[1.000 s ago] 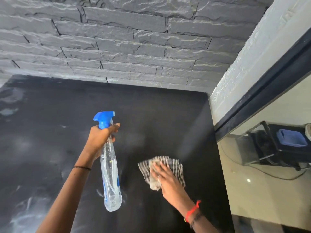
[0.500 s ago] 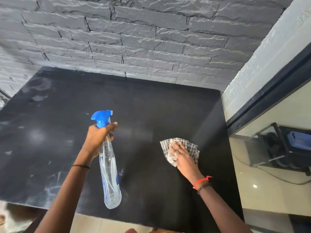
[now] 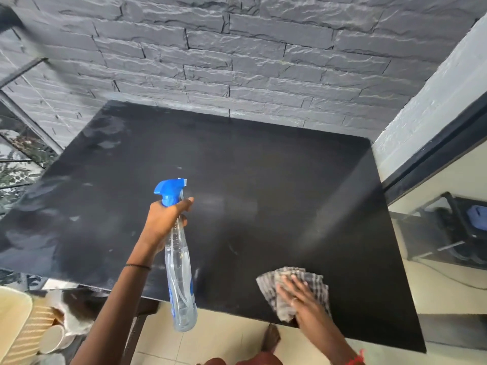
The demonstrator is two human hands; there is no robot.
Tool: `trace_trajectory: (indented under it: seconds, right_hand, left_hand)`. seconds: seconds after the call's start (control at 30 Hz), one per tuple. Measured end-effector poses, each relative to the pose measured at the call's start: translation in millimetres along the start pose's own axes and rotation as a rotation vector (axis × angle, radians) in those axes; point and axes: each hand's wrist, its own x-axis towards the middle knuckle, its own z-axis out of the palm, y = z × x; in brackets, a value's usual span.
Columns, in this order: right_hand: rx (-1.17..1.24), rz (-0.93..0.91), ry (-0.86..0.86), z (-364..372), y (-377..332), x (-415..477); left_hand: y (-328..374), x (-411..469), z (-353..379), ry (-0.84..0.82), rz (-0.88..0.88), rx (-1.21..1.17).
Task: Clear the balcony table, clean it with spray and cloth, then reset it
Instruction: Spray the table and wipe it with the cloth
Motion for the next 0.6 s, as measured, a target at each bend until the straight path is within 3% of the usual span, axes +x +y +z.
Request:
trace_trajectory:
  seconds: [0.07,0.17,0.23,0.3,0.37,0.5,0.6]
  right_hand:
    - [-0.003,0.097,0.008,-9.3,10.7,22.1]
    - [-0.019,0.083,0.057,-9.3,-5.0,76.0]
    - [0.029,0.109,0.105,0.3,-31.5,112.0]
    - [0.051,0.120,0.045,14.1,-70.7,135.7]
    - [0.167,0.060,-0.014,36.9,-102.5,140.5]
    - [0.000,-0.178,0.032,75.3,-136.6,99.0]
    - [0.030,-0.221,0.020,70.9,-125.2,58.3]
  left_hand:
    - [-3.4,-5.3,-13.2,-0.003,0.006,-0.004]
    - [-9.0,-11.8,-35.4,0.018,0.015,0.016]
    - [-12.8,-15.6,-49.5,0.022,0.023,0.029]
    - [-15.5,-18.7,-61.8,0.017,0.028,0.033]
    - [-15.9,-20.1,-72.4,0.019,0.033,0.022]
    - [-13.4,-17.5,-96.9,0.025,0.044,0.020]
    - [-11.0,-11.7,-111.5,0.029,0.050,0.049]
